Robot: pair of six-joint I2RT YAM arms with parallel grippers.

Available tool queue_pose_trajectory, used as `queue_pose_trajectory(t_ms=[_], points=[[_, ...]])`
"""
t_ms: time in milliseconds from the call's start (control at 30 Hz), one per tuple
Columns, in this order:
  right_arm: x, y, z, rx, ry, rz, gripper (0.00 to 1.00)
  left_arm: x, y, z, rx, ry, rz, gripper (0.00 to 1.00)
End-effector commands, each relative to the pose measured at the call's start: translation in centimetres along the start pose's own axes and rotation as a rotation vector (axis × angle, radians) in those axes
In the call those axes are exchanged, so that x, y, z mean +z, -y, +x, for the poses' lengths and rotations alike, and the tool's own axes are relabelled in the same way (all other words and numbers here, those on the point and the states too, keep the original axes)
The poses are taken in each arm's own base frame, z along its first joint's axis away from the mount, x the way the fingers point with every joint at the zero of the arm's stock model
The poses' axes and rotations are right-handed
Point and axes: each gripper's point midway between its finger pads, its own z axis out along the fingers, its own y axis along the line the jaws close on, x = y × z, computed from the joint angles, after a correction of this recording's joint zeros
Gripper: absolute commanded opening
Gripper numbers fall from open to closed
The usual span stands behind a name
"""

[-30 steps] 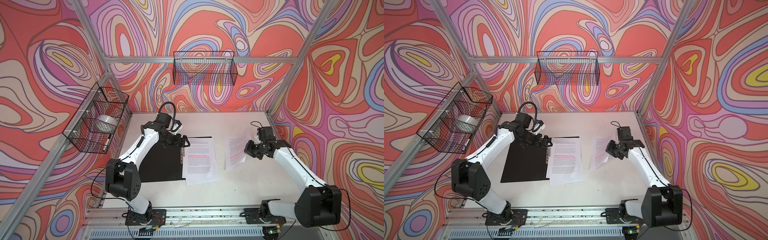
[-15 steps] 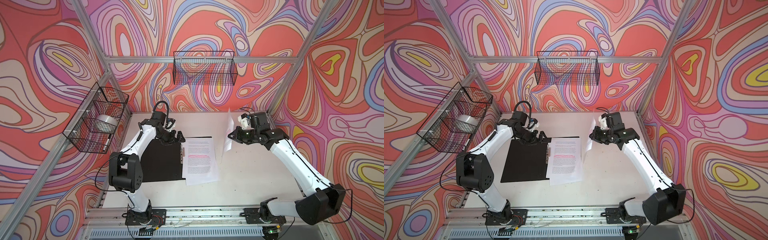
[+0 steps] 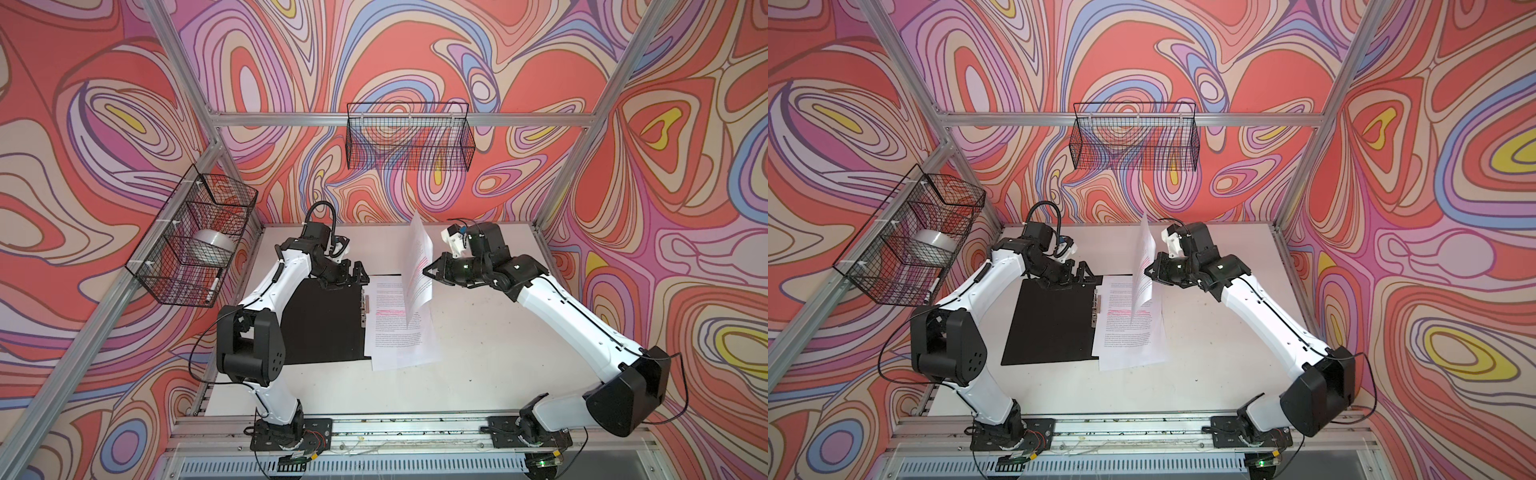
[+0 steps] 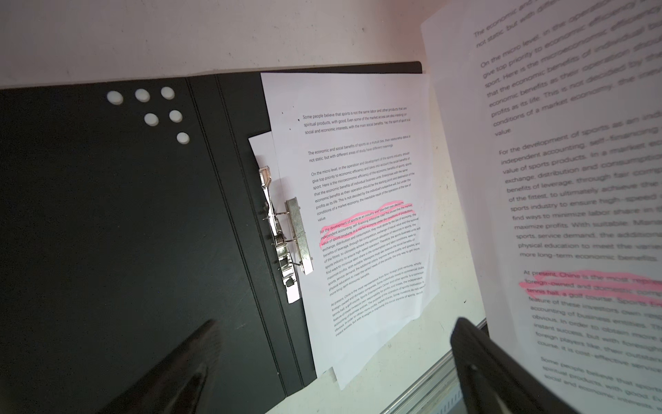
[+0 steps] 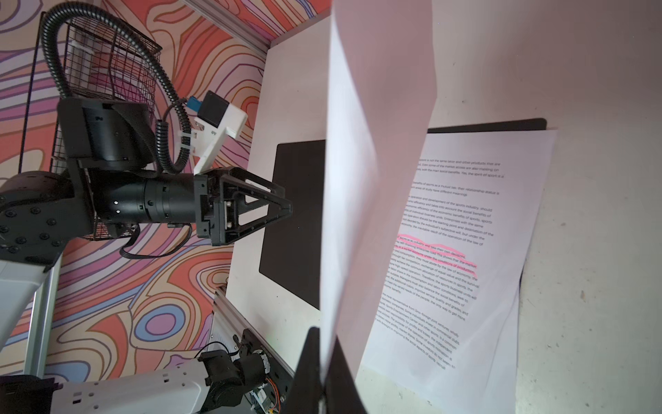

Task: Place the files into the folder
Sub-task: 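Carry the lifted papers over the folder and lay them on the clipped stack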

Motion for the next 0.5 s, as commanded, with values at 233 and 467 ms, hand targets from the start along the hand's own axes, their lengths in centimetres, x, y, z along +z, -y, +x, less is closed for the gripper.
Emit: queue_pose_trajectory(t_ms=[233,467], points=[[4.5,5.2,3.3,0.168,0.006,0.062,0.02,-1.8,0.7,-0.2,0.007,0.028,0.004,1.00],[5.6,8.9,7.9,0.270,-0.061,0.225,0.03,-1.7,0.7,-0.1,0.006,0.022,0.008,1.00]])
